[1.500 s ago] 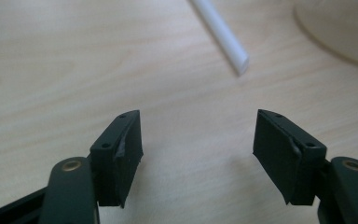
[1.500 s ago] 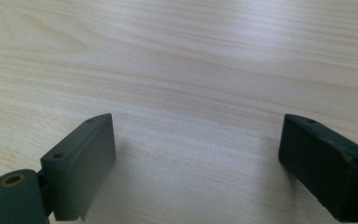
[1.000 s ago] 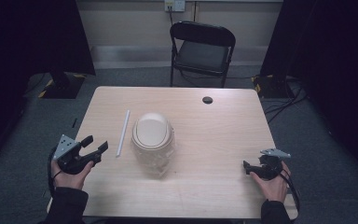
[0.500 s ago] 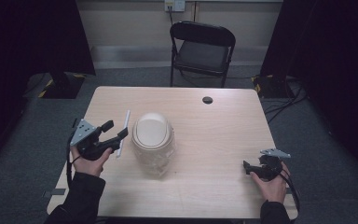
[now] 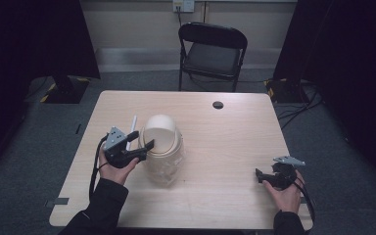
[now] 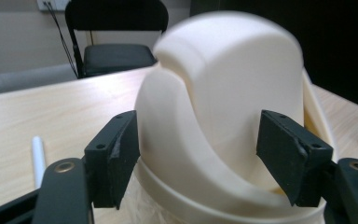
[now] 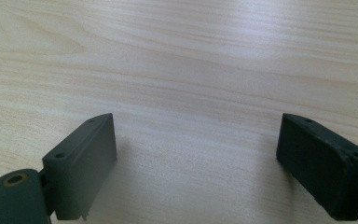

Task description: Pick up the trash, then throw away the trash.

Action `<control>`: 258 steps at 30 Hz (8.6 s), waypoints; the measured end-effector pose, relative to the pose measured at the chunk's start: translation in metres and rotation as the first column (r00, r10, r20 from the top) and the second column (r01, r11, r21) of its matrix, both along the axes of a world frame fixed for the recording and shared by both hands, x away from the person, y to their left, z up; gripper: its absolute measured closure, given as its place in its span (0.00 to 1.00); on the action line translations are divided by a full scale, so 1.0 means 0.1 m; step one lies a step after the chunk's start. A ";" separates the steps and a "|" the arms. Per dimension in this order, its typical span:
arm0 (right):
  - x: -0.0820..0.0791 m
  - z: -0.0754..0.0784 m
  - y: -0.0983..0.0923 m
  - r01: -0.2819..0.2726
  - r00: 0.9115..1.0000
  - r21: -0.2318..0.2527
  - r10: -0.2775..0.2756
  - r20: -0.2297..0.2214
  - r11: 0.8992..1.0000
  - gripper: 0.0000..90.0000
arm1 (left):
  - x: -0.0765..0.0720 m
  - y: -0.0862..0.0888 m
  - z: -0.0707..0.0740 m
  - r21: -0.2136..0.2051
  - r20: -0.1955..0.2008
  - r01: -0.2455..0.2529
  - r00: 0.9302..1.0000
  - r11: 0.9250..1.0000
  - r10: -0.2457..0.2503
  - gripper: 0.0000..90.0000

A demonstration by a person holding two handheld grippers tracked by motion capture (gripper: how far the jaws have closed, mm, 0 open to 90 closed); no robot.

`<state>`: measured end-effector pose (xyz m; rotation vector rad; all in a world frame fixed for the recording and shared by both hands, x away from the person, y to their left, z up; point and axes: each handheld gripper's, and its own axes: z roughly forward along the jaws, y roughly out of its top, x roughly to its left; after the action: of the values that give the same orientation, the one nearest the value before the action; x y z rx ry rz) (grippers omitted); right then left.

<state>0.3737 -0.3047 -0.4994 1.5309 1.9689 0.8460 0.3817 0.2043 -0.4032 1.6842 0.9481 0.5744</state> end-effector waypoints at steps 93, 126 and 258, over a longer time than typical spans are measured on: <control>0.00 0.00 0.00 0.000 1.000 0.001 0.000 0.000 1.000 0.12 | -0.46 1.03 -0.86 0.266 -0.316 -0.167 0.915 0.949 0.250 0.63; 0.00 0.00 0.00 0.000 1.000 0.001 0.000 0.000 1.000 0.12 | 0.75 0.65 -0.86 0.307 -0.253 -0.104 0.950 0.946 0.186 0.64; -0.02 1.40 1.12 -0.604 0.770 0.486 0.305 0.560 0.632 0.90 | -0.64 -0.28 -0.06 0.088 0.071 0.259 0.962 0.962 -0.265 0.69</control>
<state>0.3715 -0.1924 -0.3596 0.9539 1.8235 2.0866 0.3175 0.1765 -0.4092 1.8065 0.6363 0.5034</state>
